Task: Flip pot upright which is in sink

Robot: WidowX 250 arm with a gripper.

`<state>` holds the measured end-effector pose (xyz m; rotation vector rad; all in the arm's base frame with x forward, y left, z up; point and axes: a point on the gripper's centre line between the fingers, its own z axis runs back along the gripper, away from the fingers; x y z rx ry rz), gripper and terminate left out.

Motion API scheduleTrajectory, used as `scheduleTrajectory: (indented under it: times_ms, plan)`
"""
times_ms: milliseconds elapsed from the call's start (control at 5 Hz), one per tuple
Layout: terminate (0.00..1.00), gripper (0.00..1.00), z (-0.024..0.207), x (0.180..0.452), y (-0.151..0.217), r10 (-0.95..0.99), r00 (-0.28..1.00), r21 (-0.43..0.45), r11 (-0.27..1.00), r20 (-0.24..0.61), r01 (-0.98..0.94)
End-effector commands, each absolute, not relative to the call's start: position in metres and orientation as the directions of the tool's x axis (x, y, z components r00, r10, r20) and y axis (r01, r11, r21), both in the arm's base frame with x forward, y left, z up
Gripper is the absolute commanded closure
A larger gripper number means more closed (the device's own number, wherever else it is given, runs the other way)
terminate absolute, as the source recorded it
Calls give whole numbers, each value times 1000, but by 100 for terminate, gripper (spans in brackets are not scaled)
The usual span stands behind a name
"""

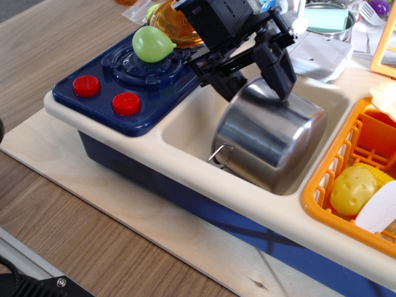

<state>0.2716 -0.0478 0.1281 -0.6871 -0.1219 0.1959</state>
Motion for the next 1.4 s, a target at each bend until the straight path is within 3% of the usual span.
scheduleTrajectory:
  times_ms: [0,200,400,600,800,1000,1200]
  plan:
    - [0,100,136,274,-48,238,963,-634,766,126,-106]
    - [0,100,133,274,-50,213,957,-546,834,196,-74]
    - [0,100,135,271,-58,121,958,-325,945,262,-31]
    - [0,100,139,273,-58,-16,971,-95,995,240,40]
    - [0,0,139,272,-57,-91,966,9,996,241,92]
    - [0,0,139,272,-57,-91,966,9,996,241,92]
    - [100,0,139,272,-57,-91,966,9,996,241,92]
